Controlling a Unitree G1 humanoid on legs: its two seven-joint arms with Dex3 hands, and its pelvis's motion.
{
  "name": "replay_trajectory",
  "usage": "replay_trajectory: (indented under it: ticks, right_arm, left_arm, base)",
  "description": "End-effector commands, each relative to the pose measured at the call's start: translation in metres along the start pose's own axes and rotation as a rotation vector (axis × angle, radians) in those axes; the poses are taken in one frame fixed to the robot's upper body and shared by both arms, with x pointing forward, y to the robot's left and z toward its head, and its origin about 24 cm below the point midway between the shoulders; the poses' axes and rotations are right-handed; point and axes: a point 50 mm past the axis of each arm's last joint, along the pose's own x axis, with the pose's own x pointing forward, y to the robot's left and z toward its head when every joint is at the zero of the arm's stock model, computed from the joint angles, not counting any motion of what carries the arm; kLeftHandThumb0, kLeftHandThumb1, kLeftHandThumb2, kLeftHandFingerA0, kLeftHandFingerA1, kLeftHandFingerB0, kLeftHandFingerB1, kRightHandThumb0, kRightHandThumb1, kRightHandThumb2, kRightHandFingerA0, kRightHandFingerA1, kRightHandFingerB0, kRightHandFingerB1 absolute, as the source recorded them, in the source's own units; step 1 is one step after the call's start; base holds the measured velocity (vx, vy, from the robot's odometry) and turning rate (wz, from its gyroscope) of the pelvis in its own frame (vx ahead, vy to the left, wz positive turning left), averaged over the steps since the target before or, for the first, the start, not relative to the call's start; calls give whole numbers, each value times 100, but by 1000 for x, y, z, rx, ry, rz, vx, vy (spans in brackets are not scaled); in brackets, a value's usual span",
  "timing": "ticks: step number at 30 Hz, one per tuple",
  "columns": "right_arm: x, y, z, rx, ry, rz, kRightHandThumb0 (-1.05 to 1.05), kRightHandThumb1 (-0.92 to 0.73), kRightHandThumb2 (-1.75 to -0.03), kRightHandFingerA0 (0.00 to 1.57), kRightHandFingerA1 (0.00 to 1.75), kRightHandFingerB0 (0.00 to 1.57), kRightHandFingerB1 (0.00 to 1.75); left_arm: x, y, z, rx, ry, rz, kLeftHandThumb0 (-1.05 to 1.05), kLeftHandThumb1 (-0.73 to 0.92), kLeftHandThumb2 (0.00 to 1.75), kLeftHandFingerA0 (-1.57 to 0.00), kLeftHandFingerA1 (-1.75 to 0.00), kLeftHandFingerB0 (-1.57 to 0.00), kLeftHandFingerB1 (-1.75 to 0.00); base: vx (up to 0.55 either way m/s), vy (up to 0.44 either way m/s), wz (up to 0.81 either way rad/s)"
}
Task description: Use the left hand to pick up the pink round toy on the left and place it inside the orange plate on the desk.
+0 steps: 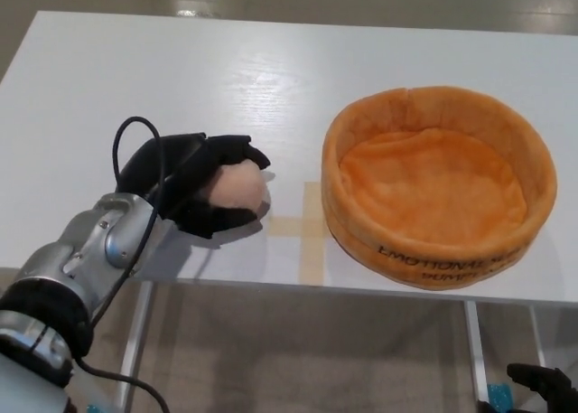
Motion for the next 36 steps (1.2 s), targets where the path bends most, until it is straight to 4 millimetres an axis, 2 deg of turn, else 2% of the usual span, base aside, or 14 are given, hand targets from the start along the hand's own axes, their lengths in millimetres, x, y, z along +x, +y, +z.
replay_trajectory:
  ticks: [1, 2, 3, 4, 13, 14, 16, 19, 20, 23, 24, 28, 31, 36]
  right_arm:
    - [0, 1, 0, 31, -5, 9, -30, -27, -91, 25, 100, 18, 99]
    - [0, 1, 0, 32, -4, 9, -30, -27, -91, 25, 100, 18, 99]
    - [0, 0, 0, 34, -5, 9, -28, -23, -96, 38, 75, 31, 71]
    - [0, 0, 0, 37, -5, 10, -27, -29, -90, 25, 97, 19, 95]
    - [1, 1, 2, 47, -2, 12, -28, -27, -93, 30, 101, 22, 98]
    - [1, 1, 2, 38, -1, 14, -25, -28, -91, 32, 99, 26, 96]
    - [0, 1, 2, 43, -2, 20, -24, -28, -92, 31, 98, 25, 96]
    - [0, 2, 1, 36, -5, 17, -22, -29, -91, 33, 99, 26, 96]
    - [0, 3, 2, 39, -5, 18, -23, -29, -90, 33, 101, 27, 99]
    - [0, 3, 2, 49, -2, 15, -22, -29, -89, 35, 101, 28, 98]
    - [0, 3, 2, 46, -1, 15, -22, -30, -89, 35, 100, 28, 98]
    - [0, 3, 2, 35, -4, 19, -26, -28, -92, 37, 106, 28, 104]
    - [0, 3, 2, 42, -2, 22, -25, -29, -91, 37, 103, 30, 99]
    - [0, 4, 2, 34, -4, 28, -24, -29, -90, 37, 101, 30, 96]
  left_arm:
    - [5, 21, 7, 9, -65, 94, -39, 69, 79, -84, -142, -77, -67]
    - [6, 22, 7, 11, -69, 99, -39, 69, 79, -84, -142, -77, -67]
    - [10, 36, 13, 35, -104, 140, -24, 77, 66, -75, -151, -82, -61]
    - [12, 43, 16, 37, -121, 162, -25, 77, 67, -75, -152, -83, -59]
    - [32, 90, 55, 53, -260, 285, -27, 75, 66, -74, -154, -82, -58]
    - [37, 94, 71, 76, -316, 305, -32, 73, 65, -76, -158, -84, -67]
    - [42, 97, 83, 79, -352, 303, -32, 70, 64, -77, -157, -84, -55]
    - [47, 96, 97, 73, -391, 312, -31, 71, 64, -78, -159, -86, -57]
    - [52, 94, 110, 74, -411, 305, -28, 75, 62, -74, -159, -85, -78]
    - [61, 88, 133, 72, -447, 275, -31, 71, 65, -74, -156, -87, -71]
    - [63, 84, 139, 73, -457, 264, -36, 68, 63, -80, -151, -92, -59]
    - [69, 65, 161, 59, -494, 216, -22, 71, 64, -85, -141, -93, -67]
    - [72, 48, 175, 37, -513, 173, -20, 74, 61, -86, -146, -92, -73]
    - [73, 31, 183, 6, -519, 114, -21, 74, 62, -86, -143, -91, -71]
  base:
    - [0, 0, 0]
    - [0, 0, 0]
    - [0, 0, 0]
    - [0, 0, 0]
    - [0, 0, 0]
    - [0, 0, 0]
    - [0, 0, 0]
    - [0, 0, 0]
    - [0, 0, 0]
    - [0, 0, 0]
    - [0, 0, 0]
    - [0, 0, 0]
    - [0, 0, 0]
    - [0, 0, 0]
